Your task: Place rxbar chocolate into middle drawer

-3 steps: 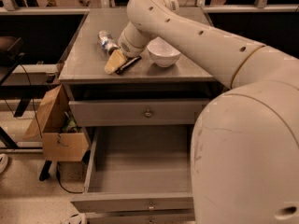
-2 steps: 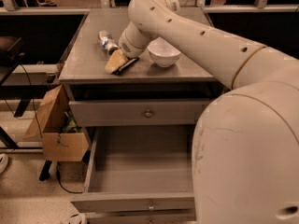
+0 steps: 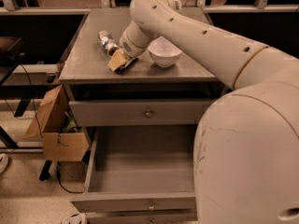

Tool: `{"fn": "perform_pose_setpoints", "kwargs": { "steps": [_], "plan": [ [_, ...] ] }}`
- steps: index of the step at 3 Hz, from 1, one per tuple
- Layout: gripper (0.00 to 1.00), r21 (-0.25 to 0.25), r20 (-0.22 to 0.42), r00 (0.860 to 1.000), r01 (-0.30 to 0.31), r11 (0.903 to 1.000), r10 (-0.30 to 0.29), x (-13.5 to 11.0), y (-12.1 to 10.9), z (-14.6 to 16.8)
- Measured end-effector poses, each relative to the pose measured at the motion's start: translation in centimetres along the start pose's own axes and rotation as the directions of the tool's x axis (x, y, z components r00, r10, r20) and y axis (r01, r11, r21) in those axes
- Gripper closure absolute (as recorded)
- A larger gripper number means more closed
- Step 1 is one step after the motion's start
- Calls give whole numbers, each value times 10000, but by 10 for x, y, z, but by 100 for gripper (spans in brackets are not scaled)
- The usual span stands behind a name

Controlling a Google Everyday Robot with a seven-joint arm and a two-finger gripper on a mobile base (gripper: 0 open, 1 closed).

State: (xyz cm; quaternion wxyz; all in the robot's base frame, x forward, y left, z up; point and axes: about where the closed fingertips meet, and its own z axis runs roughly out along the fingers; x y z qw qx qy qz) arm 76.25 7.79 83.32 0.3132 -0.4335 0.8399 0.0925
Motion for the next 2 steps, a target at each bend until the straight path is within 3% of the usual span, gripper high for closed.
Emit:
{"fn": "perform_pose_setpoints", "kwargs": {
  "steps": [1, 2],
  "plan": [
    [100, -227, -33, 10000, 43, 9997, -44, 4, 2, 1],
    [100, -255, -33, 10000, 50, 9997, -51, 2, 2, -2]
  ]
}}
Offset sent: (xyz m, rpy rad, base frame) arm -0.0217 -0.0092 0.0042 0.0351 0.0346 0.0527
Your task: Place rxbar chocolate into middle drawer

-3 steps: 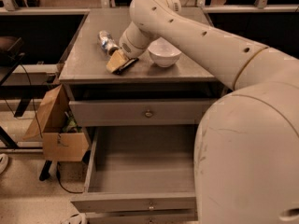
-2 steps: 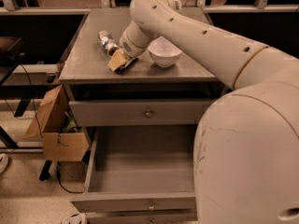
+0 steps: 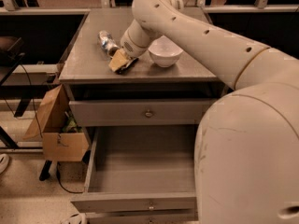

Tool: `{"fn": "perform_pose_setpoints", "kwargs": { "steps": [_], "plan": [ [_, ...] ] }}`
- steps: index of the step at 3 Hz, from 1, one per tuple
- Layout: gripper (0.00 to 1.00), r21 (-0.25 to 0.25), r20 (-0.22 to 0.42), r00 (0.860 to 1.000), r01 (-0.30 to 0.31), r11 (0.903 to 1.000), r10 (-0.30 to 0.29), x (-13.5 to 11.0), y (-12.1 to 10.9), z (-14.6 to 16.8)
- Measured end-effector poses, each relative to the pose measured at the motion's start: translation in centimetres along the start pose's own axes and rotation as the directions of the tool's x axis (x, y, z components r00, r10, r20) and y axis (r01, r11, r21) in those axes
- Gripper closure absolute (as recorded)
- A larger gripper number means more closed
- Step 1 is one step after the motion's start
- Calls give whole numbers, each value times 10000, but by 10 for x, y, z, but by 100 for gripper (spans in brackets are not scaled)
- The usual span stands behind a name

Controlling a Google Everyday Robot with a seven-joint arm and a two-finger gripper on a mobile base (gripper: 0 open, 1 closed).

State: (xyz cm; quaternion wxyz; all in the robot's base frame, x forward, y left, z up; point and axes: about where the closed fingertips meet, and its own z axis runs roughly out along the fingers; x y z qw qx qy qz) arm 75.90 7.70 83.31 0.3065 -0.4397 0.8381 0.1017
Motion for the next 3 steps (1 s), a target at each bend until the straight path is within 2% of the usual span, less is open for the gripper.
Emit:
{"fn": "perform_pose_setpoints", "kwargs": {
  "steps": [1, 2, 3],
  "plan": [
    [100, -332, 286, 9995, 173, 9993, -163, 3, 13, -16],
    [100, -877, 906, 9946, 586, 9944, -507, 4, 35, -45],
    [100, -1633, 1726, 9814, 1130, 9801, -844, 16, 58, -68]
  ]
}}
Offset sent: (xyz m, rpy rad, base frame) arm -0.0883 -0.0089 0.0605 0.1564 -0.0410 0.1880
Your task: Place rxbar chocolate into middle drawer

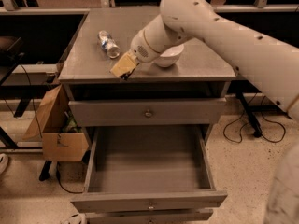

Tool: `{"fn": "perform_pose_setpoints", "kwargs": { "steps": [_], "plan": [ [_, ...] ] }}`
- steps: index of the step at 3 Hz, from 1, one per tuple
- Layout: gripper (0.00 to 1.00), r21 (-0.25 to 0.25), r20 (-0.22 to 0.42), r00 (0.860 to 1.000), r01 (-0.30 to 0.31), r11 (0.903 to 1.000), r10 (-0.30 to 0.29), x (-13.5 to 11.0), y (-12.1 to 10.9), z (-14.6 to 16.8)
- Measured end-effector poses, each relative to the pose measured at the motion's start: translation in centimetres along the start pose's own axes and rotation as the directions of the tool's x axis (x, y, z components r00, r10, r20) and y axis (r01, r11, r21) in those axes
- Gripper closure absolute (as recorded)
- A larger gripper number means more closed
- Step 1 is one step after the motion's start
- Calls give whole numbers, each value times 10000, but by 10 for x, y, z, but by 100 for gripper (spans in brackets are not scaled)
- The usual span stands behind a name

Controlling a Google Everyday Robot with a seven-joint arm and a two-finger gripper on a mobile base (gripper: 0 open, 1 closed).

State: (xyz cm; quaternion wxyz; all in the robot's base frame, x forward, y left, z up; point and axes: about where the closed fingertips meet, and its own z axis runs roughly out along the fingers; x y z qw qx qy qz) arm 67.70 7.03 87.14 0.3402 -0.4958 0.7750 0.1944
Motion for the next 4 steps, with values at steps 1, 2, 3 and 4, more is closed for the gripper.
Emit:
{"fn": "perform_pose_setpoints", "kwargs": {
  "steps": [1, 2, 3, 4],
  "plan": [
    [100, -1011, 402, 9975, 623, 9929, -585, 35, 29, -14],
    [100, -1718, 685, 9961, 659, 9829, -549, 122, 53, -22],
    [100, -1764, 506, 9983, -211, 9841, 305, 184, 59, -10],
    [100, -1560, -523, 9866, -1611, 9745, 1547, 258, 52, 35]
  ]
}}
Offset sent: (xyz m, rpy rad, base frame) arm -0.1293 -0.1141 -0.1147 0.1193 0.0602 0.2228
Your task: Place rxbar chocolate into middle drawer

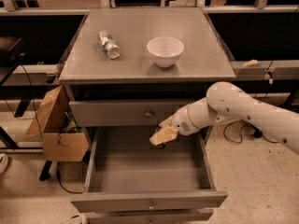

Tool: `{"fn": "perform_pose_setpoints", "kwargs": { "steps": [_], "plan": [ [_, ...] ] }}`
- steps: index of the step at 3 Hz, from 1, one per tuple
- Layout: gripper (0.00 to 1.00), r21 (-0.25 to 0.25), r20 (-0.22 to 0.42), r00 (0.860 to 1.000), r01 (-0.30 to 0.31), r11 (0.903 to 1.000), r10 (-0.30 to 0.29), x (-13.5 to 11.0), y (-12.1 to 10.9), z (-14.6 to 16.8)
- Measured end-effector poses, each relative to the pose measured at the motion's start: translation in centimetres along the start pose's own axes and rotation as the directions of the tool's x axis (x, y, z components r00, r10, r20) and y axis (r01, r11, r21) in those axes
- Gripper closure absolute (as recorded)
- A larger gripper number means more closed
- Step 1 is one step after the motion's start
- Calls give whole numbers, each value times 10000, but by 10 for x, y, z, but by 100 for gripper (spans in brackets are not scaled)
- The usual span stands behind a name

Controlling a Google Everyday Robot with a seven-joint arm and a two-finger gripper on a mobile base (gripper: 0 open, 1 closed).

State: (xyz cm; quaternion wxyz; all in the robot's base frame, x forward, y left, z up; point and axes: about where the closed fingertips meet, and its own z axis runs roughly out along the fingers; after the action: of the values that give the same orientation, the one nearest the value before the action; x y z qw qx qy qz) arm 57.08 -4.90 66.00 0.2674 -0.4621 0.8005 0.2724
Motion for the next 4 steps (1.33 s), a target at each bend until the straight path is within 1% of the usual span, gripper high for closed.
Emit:
{"fn": "perform_pose_setpoints", "kwargs": {
  "steps": [1, 2, 3, 4],
  "plan": [
    [100, -3, 1, 10000, 3, 10000, -3, 0, 0, 0],
    [100, -352, 219, 9997, 106, 9993, -98, -8, 6, 11],
    [100, -1314, 390, 9991, -135, 9912, 188, -2, 29, 72],
    [100, -1993, 203, 9972, -672, 9776, 726, 24, 50, 144]
  ]
}}
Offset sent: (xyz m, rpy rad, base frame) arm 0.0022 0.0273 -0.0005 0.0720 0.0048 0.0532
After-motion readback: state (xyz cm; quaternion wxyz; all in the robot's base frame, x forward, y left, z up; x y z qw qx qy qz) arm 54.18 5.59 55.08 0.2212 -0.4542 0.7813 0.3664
